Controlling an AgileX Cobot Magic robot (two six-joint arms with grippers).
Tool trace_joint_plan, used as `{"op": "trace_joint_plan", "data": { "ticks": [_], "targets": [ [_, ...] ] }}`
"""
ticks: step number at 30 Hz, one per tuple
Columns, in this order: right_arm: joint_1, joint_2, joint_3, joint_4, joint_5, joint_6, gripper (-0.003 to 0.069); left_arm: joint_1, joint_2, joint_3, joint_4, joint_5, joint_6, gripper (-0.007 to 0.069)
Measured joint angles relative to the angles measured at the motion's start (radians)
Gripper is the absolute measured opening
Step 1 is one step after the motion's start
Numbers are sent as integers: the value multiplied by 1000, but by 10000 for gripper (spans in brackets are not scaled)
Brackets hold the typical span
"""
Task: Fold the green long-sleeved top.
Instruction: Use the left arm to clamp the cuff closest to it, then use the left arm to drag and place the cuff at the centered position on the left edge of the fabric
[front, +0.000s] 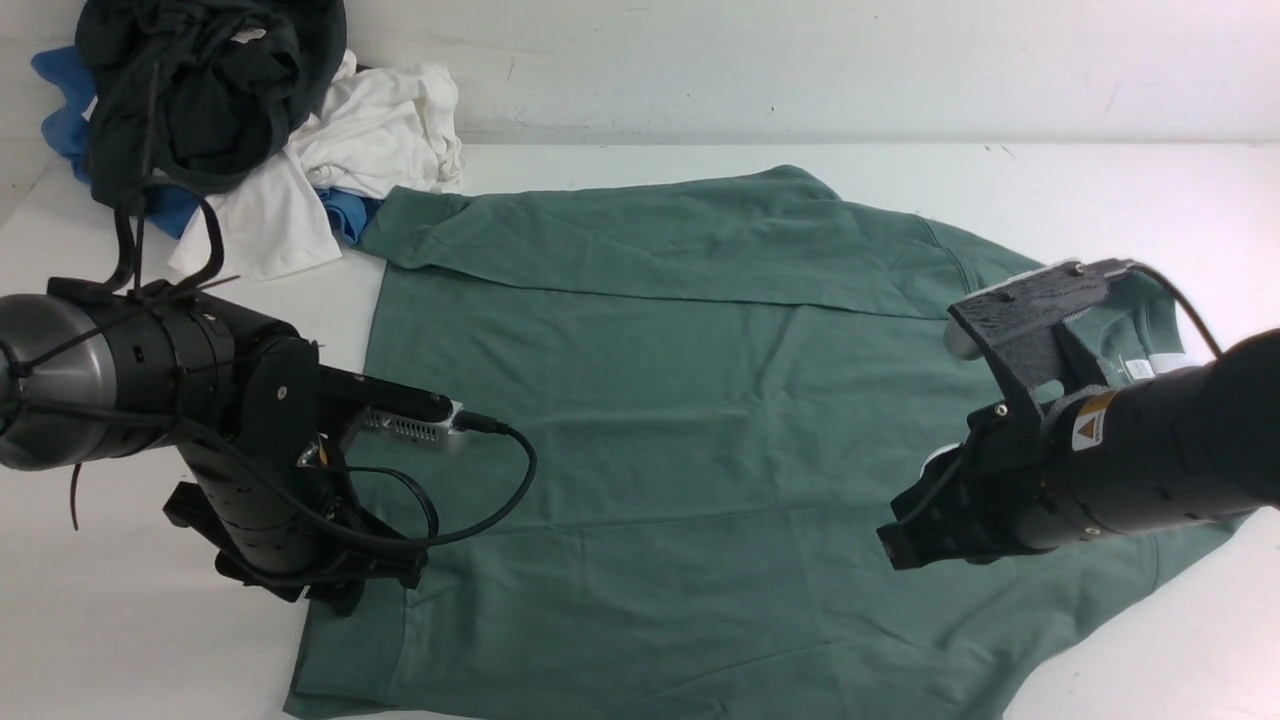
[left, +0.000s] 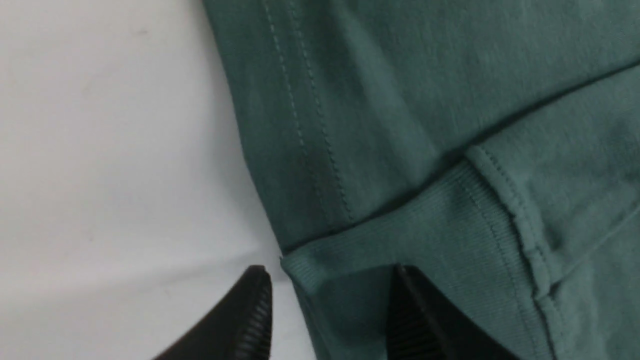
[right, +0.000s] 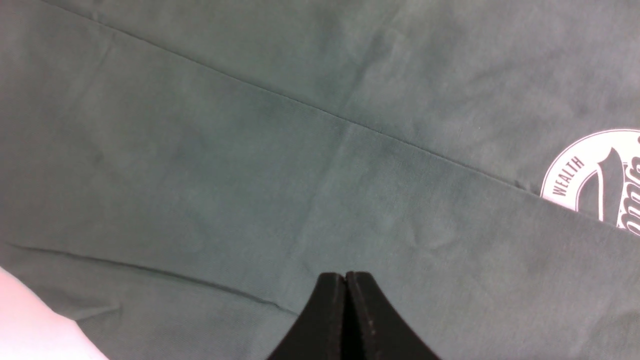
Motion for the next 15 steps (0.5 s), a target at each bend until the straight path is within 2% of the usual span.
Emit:
{"op": "trace_joint_plan", "data": {
  "ticks": [2,3,4,5,7,15],
  "targets": [
    [0,0,0,0,0,0,-10,0,5,0,-2,-8,3,155],
    [0,0,0,0,0,0,-10,0,5,0,-2,-10,3,135],
    [0,0,0,0,0,0,-10,0,5,0,-1,-15,3,62],
    [0,0,0,0,0,0,-10,0,5,0,-1,-15,3,34],
    [0,0,0,0,0,0,-10,0,-4,0,-3,-12,3,11],
    [0,0,0,0,0,-12,-10,0,-196,-16,-35,81,36,3]
  ]
}}
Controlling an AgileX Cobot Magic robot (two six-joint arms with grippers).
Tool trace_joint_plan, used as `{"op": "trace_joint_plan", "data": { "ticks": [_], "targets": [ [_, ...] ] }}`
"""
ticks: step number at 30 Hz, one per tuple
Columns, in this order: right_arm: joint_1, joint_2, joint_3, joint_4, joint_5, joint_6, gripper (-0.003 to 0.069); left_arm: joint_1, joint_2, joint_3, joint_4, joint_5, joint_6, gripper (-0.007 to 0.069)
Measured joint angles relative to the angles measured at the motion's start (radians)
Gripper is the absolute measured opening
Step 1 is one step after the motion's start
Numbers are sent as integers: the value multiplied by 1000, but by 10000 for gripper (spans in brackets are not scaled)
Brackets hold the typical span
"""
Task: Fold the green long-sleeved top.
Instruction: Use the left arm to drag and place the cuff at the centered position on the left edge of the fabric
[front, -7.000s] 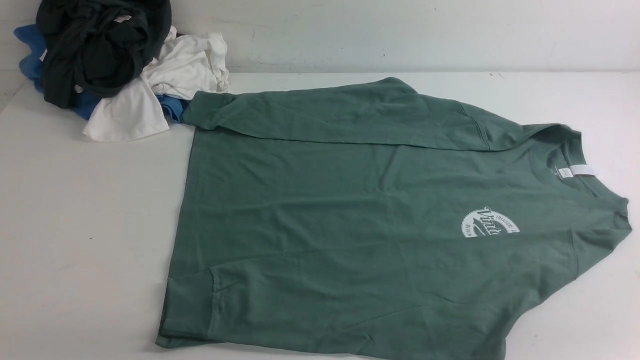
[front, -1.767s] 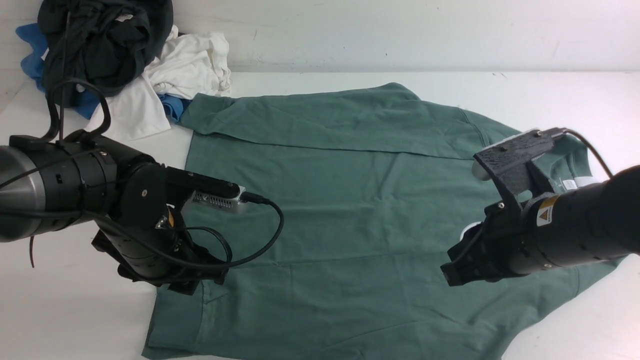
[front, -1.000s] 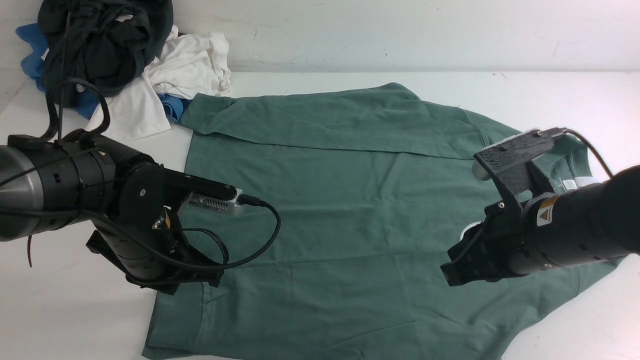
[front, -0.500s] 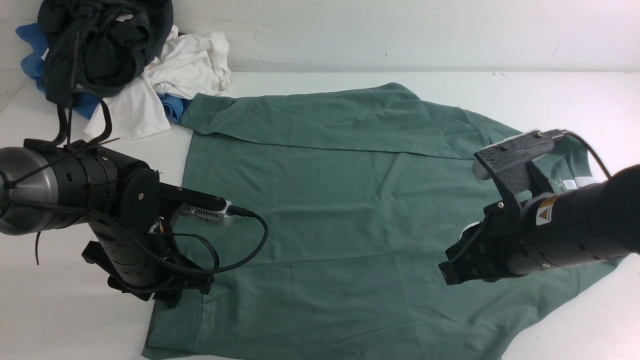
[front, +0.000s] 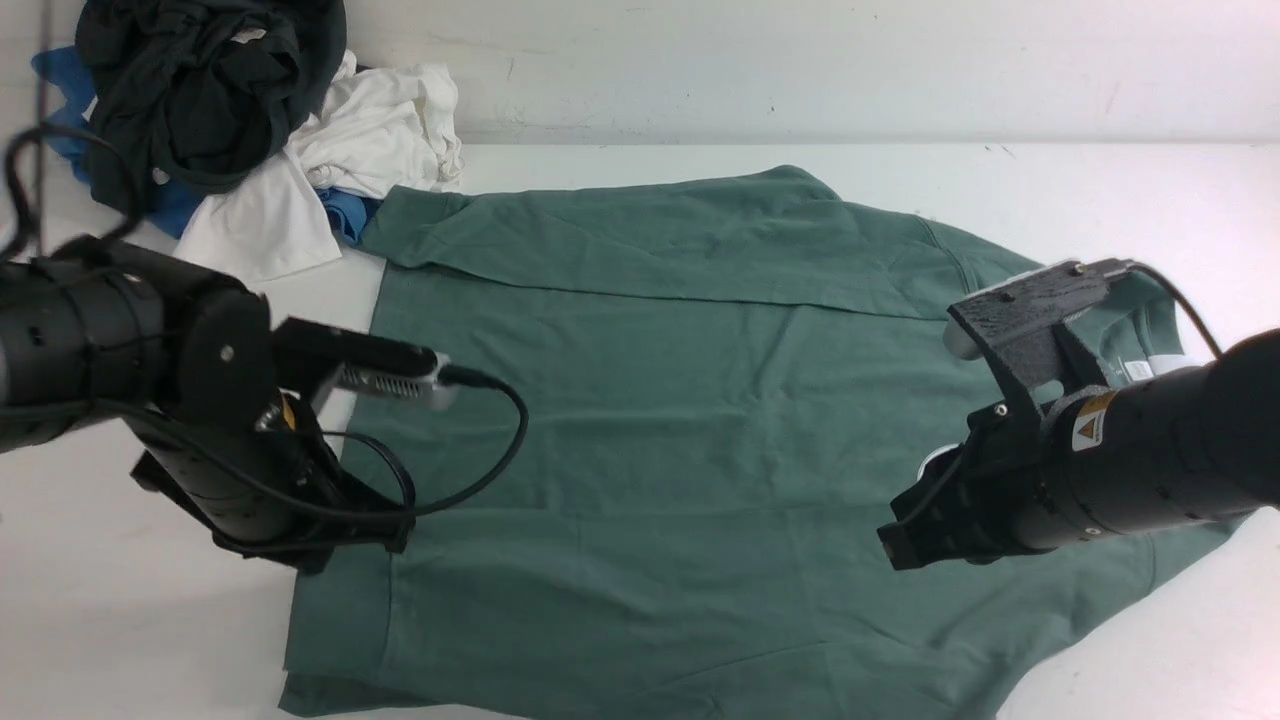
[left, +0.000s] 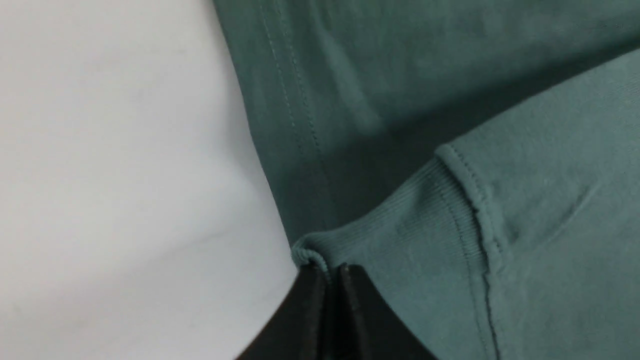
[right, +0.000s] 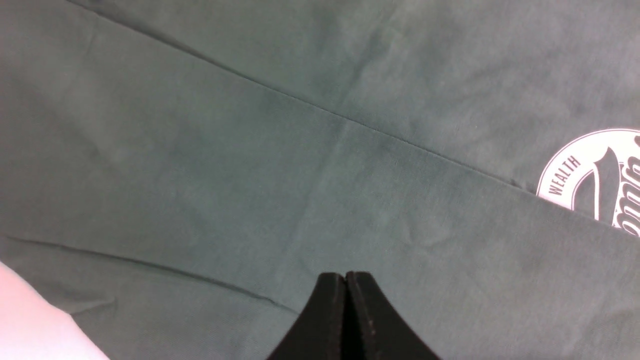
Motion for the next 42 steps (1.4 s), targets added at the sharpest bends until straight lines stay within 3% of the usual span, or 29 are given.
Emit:
{"op": "trace_joint_plan", "data": {
  "ticks": [7,13,17,22,25,33,42],
  "targets": [
    [0,0,0,0,-1,-34,-10,0,-117,-181,-8,58,97,3],
    [0,0,0,-11,-3,-38,-10,0,69,-395,86,17,147,3],
    [0,0,0,-20,-4,-39,-10,0,235,-477,170,-48,108,3],
    [0,0,0,-38,-4,-39,-10,3,469,-638,287,-66,-34,6],
    [0,0,0,-42,-4,-42,-10,4,567,-746,319,5,-77,55],
    [0,0,0,-42,-15,-72,-10,22,617,-987,312,163,-36,314],
    [0,0,4,-42,-20,-72,-10,50,742,-1026,147,260,15,342]
  ]
}}
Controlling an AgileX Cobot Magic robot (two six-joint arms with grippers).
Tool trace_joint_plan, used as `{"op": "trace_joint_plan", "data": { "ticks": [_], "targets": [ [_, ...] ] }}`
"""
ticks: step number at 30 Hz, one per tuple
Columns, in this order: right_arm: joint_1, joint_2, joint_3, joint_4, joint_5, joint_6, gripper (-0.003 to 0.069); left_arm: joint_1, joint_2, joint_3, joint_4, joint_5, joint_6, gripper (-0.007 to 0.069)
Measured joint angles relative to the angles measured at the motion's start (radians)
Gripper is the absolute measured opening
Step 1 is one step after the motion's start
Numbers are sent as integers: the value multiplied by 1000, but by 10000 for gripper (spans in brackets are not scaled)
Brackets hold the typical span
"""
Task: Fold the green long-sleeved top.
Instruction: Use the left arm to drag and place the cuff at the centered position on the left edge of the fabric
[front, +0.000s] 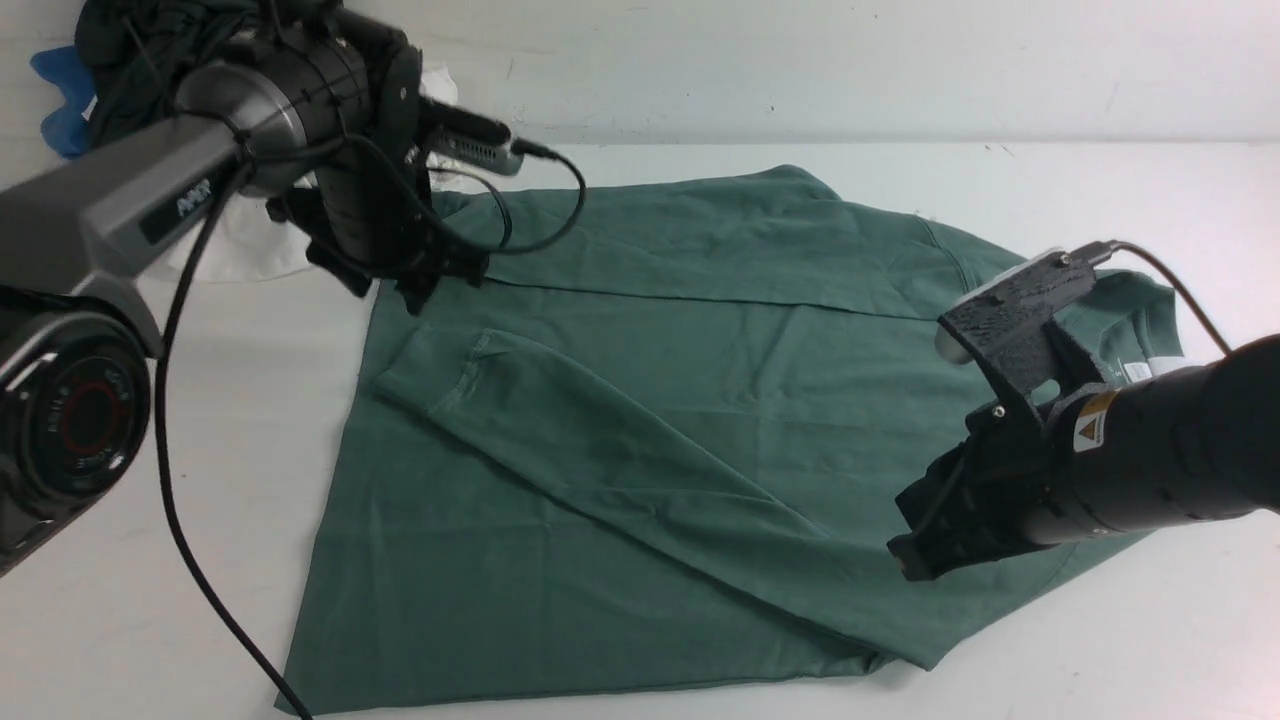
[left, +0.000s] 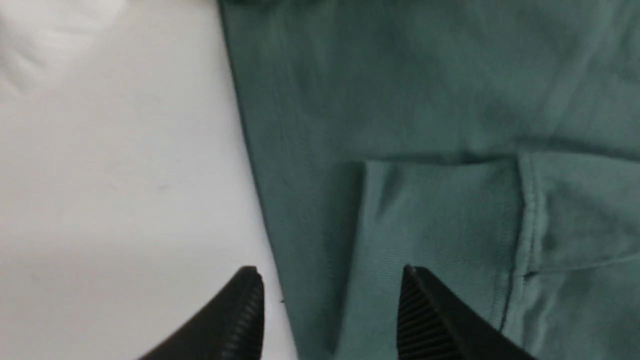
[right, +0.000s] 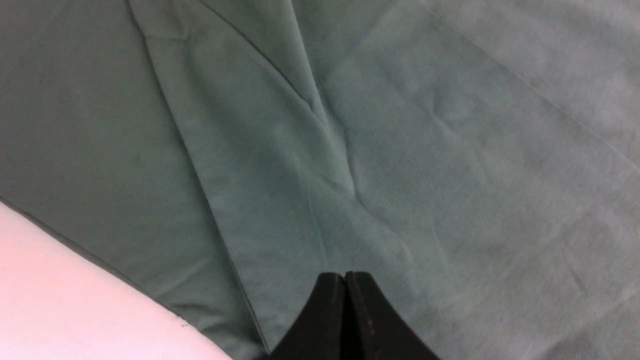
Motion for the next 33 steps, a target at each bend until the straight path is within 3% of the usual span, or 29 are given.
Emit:
{"op": "trace_joint_plan", "data": {
  "ticks": [7,10,14,18,33],
  "targets": [
    [0,0,0,12,-1,1,-10,3,69,0,28,-20,-16,341],
    [0,0,0,12,-2,1,-10,3,70,0,22,-23,-7,307],
    [0,0,0,14,-2,1,-10,3,71,0,-33,-23,50,109],
    [0,0,0,15,-2,1,-10,3,68,-2,-76,-17,99,6],
    [0,0,0,15,4,1,-10,14,-67,-45,-74,57,113,-7]
  ]
}}
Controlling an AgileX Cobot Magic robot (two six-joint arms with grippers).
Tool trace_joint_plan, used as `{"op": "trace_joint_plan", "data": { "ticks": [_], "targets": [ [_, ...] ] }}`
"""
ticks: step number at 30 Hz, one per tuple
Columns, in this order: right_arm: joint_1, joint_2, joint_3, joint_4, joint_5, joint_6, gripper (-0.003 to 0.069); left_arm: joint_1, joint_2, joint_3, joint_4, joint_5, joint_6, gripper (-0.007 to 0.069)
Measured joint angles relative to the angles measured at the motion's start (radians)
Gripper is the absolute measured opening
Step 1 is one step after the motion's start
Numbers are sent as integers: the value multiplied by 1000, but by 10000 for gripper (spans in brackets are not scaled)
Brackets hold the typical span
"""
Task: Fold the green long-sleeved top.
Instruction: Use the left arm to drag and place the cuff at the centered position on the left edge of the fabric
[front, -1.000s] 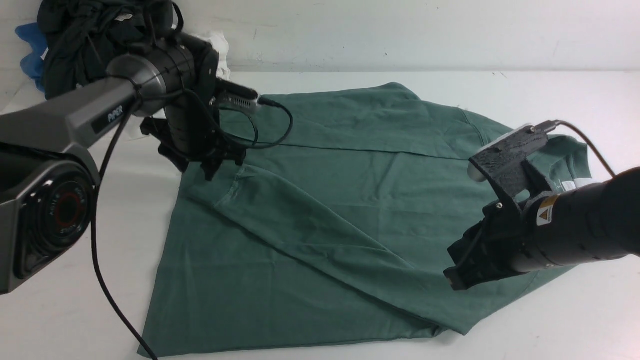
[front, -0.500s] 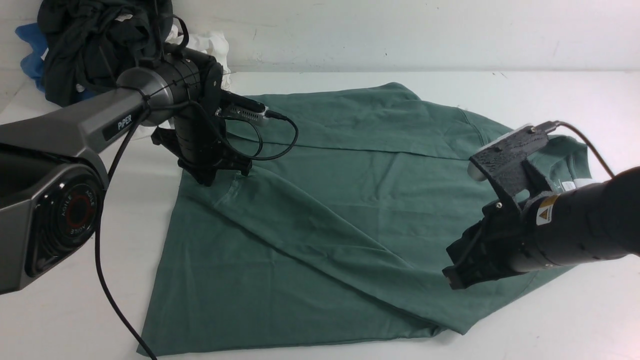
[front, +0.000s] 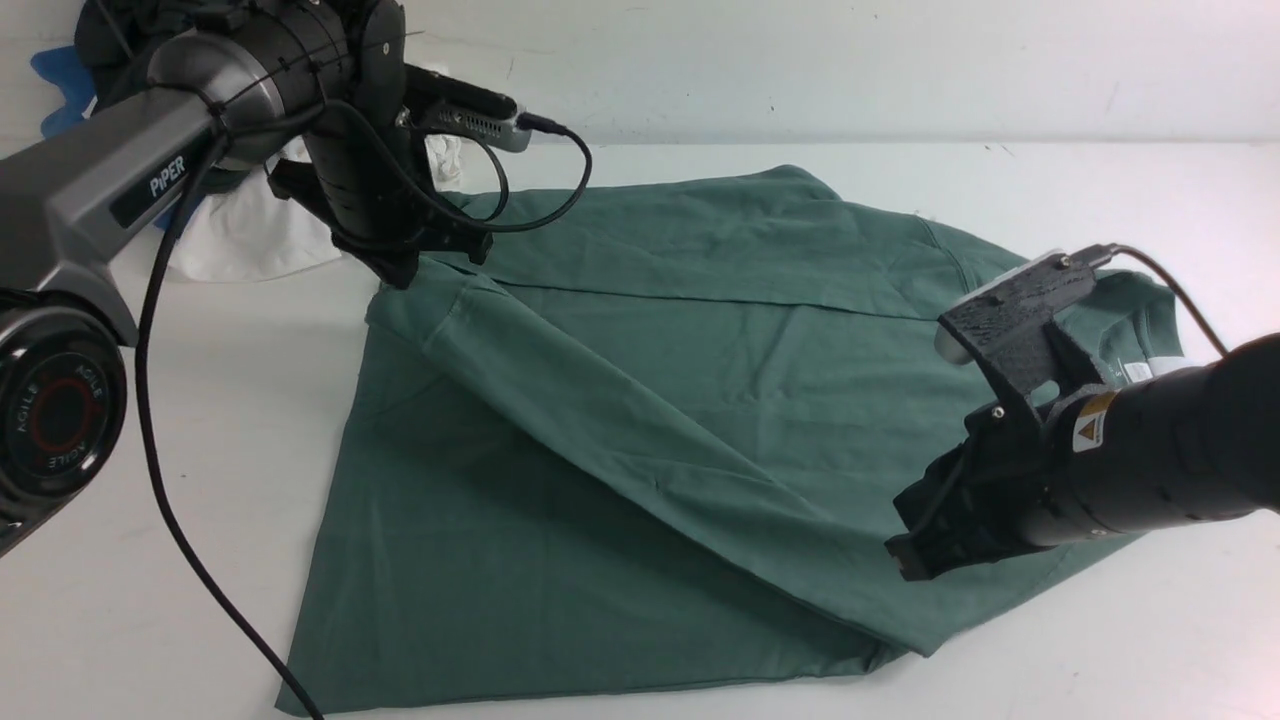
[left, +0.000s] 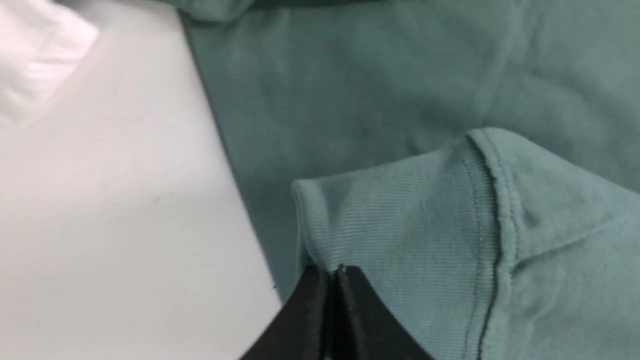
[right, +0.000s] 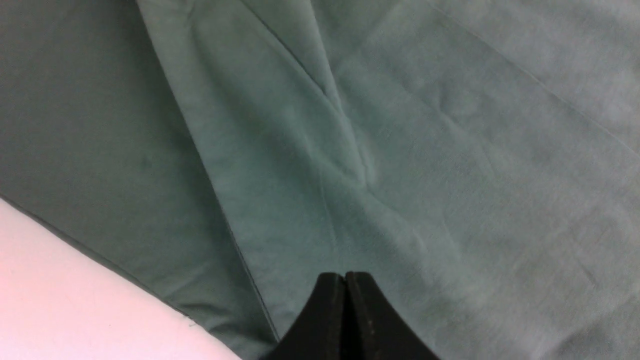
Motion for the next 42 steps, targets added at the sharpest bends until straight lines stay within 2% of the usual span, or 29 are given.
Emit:
{"op": "trace_joint_plan", "data": {
  "ticks": [11,18,21,22,25,29,38,42],
  "targets": [
    [0,0,1,-15,0,0,-10,14,81,0,2,95,13,-7],
    [-12,0,1,-104,26,63,-10,24,81,0,6,103,49,-7],
    [-71,0,-5,-134,31,141,-9,26,81,0,6,104,51,-7],
    [-118,1,-23,-148,51,174,-8,26,81,0,3,104,51,-7],
    [-205,16,-101,-152,114,198,7,26,80,-1,-1,104,60,-7],
    [-258,64,-207,-146,175,197,57,26,80,-1,-16,105,88,-7],
    [-261,364,-343,-188,150,120,335,26,81,-1,-33,105,102,-7],
    [-261,487,-391,-194,142,116,398,26,81,-1,-35,105,102,-7]
  ]
}}
